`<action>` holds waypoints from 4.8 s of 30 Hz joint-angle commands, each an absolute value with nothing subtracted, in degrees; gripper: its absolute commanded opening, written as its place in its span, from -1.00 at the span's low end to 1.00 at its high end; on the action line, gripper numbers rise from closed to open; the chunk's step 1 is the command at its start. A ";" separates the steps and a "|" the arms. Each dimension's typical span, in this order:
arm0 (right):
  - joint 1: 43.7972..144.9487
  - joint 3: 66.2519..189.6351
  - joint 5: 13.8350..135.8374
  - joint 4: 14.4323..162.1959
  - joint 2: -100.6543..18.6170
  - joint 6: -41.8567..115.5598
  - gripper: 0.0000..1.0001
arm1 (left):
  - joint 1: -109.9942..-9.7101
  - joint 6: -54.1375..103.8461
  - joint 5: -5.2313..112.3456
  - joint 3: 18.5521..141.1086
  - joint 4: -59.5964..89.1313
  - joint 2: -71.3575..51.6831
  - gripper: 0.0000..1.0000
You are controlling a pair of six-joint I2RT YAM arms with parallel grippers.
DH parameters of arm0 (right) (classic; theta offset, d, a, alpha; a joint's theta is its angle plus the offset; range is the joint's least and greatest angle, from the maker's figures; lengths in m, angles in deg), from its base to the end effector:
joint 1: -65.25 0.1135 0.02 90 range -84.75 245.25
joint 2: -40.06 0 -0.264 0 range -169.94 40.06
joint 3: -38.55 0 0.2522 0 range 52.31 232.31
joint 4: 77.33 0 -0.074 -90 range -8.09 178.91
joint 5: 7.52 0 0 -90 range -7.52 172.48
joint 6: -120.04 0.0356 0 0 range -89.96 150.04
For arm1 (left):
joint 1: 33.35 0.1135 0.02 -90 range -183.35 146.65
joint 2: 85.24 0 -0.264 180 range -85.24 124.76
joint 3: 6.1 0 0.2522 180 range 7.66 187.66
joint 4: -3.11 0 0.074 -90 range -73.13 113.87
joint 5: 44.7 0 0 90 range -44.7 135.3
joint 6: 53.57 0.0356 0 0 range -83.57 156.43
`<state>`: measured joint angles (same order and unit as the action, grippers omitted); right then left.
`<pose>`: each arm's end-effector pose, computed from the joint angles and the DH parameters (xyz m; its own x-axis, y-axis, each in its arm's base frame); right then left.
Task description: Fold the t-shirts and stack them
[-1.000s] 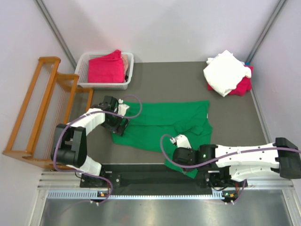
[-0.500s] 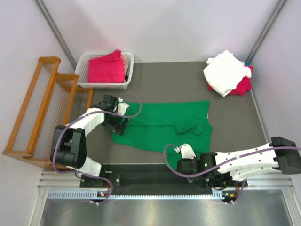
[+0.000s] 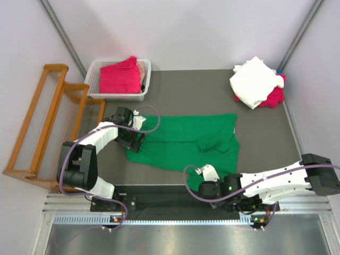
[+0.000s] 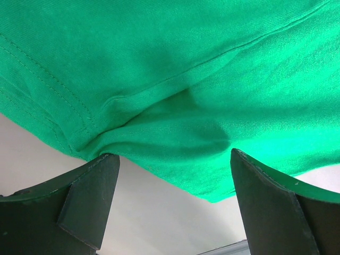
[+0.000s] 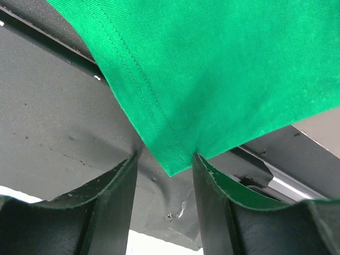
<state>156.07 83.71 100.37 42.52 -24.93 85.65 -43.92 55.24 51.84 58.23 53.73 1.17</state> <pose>0.0086 0.1645 0.1610 -0.7779 -0.5233 -0.3479 -0.5495 0.8350 -0.0273 0.2644 -0.0535 0.1778 -0.8189 0.4787 -0.3166 0.5066 0.8621 -0.0071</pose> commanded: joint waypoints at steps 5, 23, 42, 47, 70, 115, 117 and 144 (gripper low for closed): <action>156.92 83.07 102.25 44.70 -26.03 86.11 -0.08 | -43.72 55.77 51.71 59.52 53.87 -0.08 0.79; 155.07 83.60 104.36 45.31 -27.00 87.78 -0.63 | -43.72 56.12 50.57 58.55 54.05 -0.69 0.79; 136.71 97.48 110.08 41.89 -21.73 77.16 -1.00 | -42.49 56.20 51.01 60.66 55.89 -2.71 0.84; 133.10 98.19 110.16 41.89 -22.34 74.08 -1.00 | -42.41 58.58 51.36 56.97 59.05 -5.52 0.86; 128.09 97.92 106.47 45.49 -24.62 69.76 -1.00 | -40.21 62.62 52.94 52.75 60.91 -9.31 0.86; 127.91 99.07 107.44 45.40 -24.71 68.62 -1.00 | -44.51 59.98 48.82 54.16 60.11 -10.88 0.97; 127.65 99.51 107.96 45.05 -24.89 68.45 -1.00 | -44.51 60.86 48.55 53.37 61.60 -11.85 0.97; 126.33 99.95 107.17 45.49 -25.33 67.65 -1.00 | -46.00 63.85 50.13 48.01 58.62 -12.03 0.54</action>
<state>127.20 97.48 106.62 44.38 -25.69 67.99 -45.17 63.59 48.50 48.85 61.91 -12.34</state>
